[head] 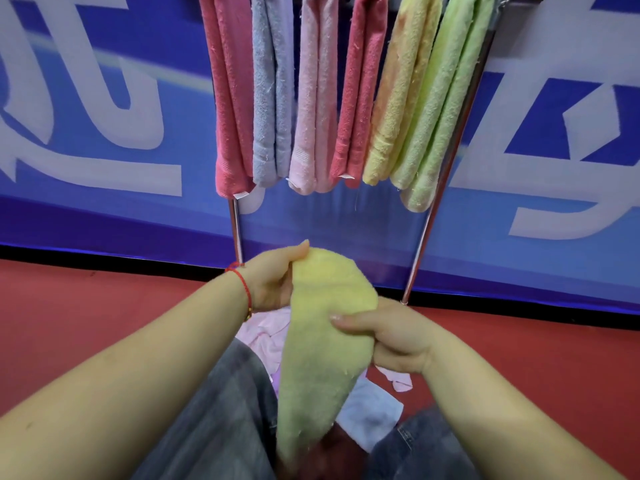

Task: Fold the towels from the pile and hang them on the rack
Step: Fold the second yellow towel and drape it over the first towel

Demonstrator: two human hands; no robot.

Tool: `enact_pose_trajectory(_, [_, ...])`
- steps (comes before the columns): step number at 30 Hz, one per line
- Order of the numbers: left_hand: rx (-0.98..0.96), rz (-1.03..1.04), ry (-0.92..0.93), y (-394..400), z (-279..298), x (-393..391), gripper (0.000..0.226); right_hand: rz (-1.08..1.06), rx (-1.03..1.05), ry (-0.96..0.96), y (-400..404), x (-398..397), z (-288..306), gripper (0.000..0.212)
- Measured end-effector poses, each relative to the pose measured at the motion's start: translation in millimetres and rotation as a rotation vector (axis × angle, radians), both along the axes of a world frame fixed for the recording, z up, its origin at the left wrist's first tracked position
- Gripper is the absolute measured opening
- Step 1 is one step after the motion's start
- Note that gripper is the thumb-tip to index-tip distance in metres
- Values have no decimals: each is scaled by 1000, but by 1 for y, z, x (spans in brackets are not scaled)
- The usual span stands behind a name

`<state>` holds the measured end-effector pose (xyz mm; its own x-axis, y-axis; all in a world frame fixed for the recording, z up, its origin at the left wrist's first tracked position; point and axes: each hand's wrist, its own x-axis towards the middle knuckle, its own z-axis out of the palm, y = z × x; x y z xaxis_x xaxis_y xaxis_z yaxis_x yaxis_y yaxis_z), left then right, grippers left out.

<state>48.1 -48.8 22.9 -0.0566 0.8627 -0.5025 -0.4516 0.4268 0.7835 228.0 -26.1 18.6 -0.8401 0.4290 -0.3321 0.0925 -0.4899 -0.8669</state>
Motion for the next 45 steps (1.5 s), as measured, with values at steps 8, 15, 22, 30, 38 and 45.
enact_pose_trajectory(8, [29, -314, -82, -19, -35, 28, 55, -332, -144, 50, 35, -3, 30, 23])
enact_pose_trajectory(15, [168, -293, -56, -19, -11, 19, 26, -478, -243, -12, 53, 11, 10, 31])
enact_pose_trajectory(22, [266, -131, -33, -8, 26, 15, 24, -259, -125, -239, 40, 17, -15, 51])
enact_pose_trajectory(30, [230, -100, 6, -1, 48, 4, 27, -427, 613, -288, 35, 5, -8, 53])
enact_pose_trajectory(38, [186, -234, 73, -1, 70, -2, 28, -568, 1127, -116, 13, -23, 44, 30])
enact_pose_trajectory(45, [169, -234, 197, -3, 91, -16, 27, -578, 1244, -157, 14, -24, 72, 15])
